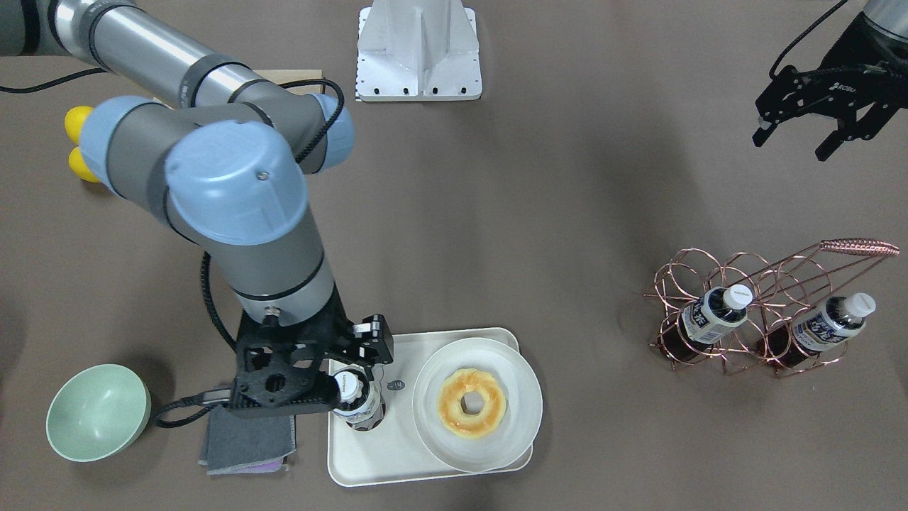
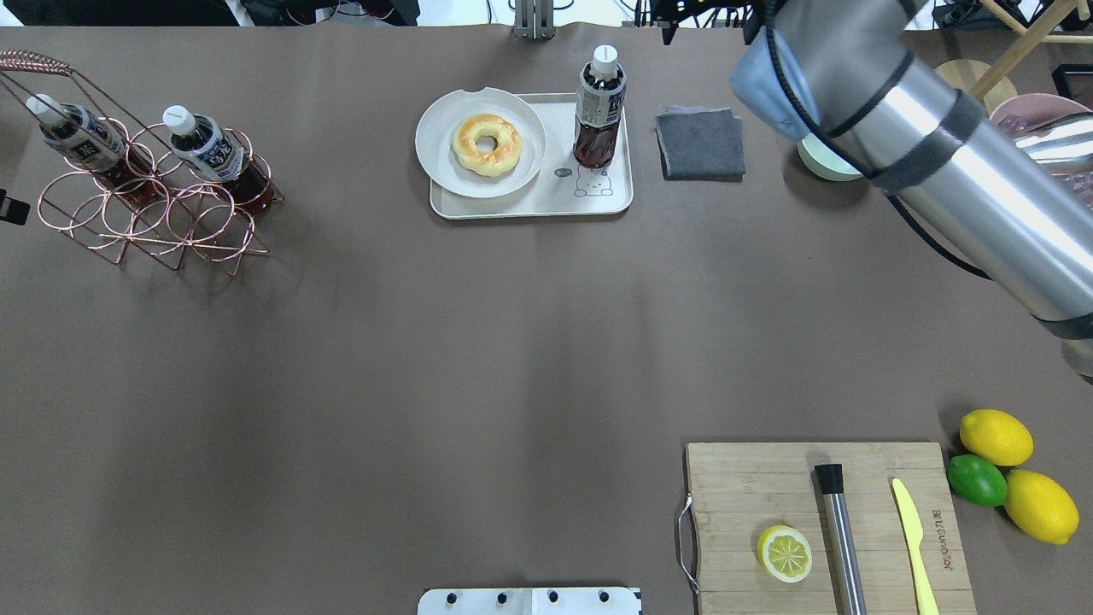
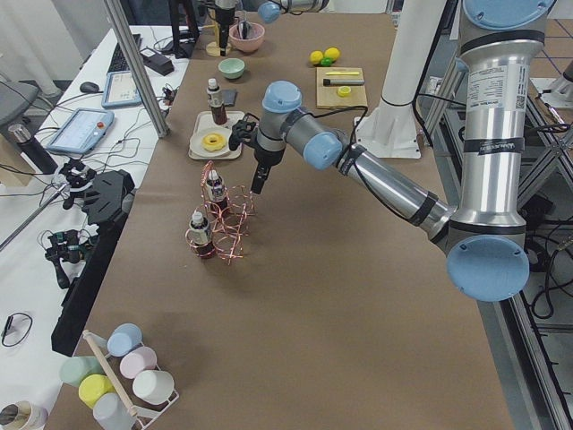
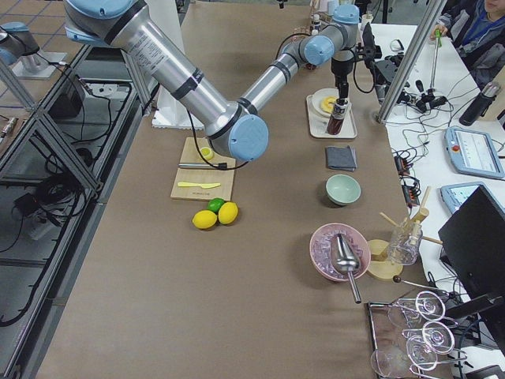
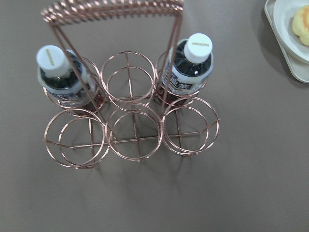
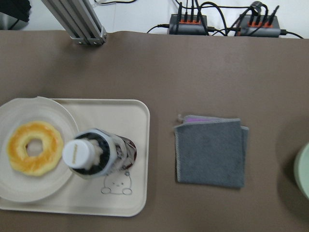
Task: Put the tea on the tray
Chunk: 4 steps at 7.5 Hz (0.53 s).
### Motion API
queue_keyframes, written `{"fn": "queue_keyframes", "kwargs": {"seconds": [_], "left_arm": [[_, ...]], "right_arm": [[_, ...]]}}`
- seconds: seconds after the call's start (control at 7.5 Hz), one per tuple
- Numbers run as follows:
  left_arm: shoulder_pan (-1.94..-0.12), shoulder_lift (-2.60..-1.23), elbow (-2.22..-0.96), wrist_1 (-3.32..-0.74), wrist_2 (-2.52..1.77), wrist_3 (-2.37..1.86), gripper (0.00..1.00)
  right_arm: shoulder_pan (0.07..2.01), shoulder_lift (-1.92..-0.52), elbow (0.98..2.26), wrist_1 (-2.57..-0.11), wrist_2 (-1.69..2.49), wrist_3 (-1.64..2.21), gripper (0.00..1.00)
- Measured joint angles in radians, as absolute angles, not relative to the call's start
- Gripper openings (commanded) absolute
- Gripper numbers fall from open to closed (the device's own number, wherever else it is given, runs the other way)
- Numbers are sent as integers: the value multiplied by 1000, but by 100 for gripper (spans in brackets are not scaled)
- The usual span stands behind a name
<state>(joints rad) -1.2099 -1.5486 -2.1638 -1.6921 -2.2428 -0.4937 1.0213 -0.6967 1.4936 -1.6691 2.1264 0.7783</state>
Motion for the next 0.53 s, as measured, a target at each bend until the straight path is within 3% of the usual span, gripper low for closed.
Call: {"fn": "queue_keyframes", "kwargs": {"seconds": [0.53], "left_arm": [[-1427,-1475,-2164,-1563,-2244,-196,97]], "right_arm": [[1182,-1107,1916,-1819,2225,506,100]]}}
